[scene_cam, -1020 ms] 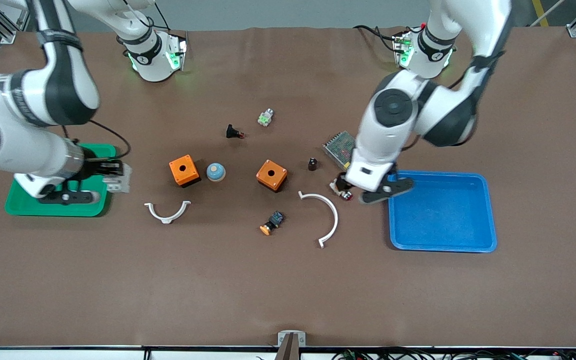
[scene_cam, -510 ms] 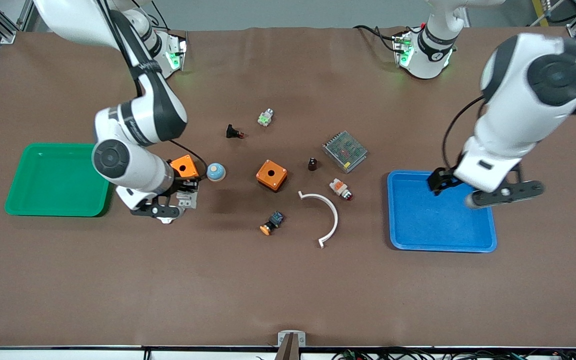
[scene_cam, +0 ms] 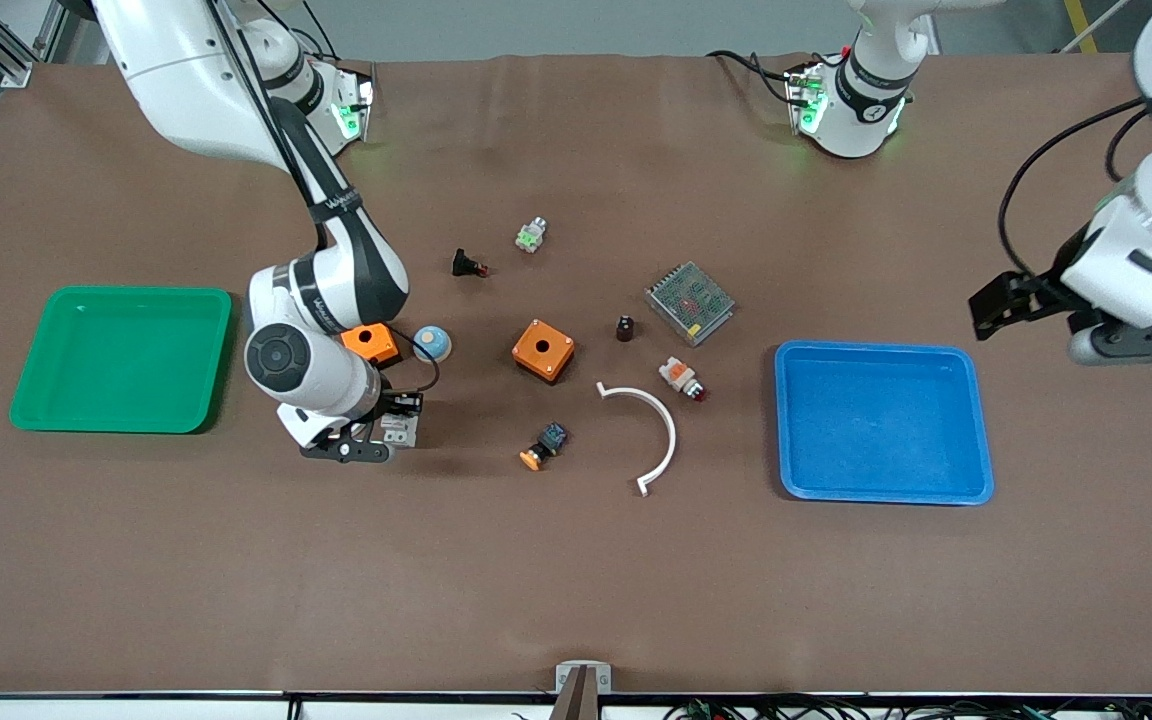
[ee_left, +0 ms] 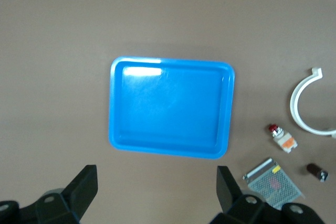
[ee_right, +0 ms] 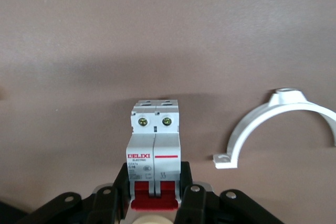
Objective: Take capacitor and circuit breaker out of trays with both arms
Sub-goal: 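Lower the white breaker beside the white arc clip and open the right gripper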
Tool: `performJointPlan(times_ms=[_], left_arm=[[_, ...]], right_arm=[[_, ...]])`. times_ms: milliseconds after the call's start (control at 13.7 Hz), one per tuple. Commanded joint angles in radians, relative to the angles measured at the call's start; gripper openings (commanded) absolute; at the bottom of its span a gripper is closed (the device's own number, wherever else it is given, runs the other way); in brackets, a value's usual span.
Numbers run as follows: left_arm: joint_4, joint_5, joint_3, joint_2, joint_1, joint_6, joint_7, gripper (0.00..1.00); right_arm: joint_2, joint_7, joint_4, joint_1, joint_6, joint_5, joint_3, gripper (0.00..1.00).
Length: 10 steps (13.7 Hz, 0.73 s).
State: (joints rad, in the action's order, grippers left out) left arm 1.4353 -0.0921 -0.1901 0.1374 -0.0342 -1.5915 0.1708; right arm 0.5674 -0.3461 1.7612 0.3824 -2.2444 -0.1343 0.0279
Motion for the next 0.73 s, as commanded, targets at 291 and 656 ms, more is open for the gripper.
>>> performJointPlan(times_ms=[291, 656], left_arm=[[0.083, 0.074, 0.123, -0.125, 0.046, 0.082, -0.102, 1.0], [0.14, 0.074, 0.124, -0.176, 0.04, 0.09, -0.106, 1.0]], right_arm=[[0.005, -0.007, -0.02, 0.016, 0.02, -0.021, 0.01, 1.0], [-0.271, -0.025, -0.012, 0.021, 0.374, -0.016, 0.017, 1.0]])
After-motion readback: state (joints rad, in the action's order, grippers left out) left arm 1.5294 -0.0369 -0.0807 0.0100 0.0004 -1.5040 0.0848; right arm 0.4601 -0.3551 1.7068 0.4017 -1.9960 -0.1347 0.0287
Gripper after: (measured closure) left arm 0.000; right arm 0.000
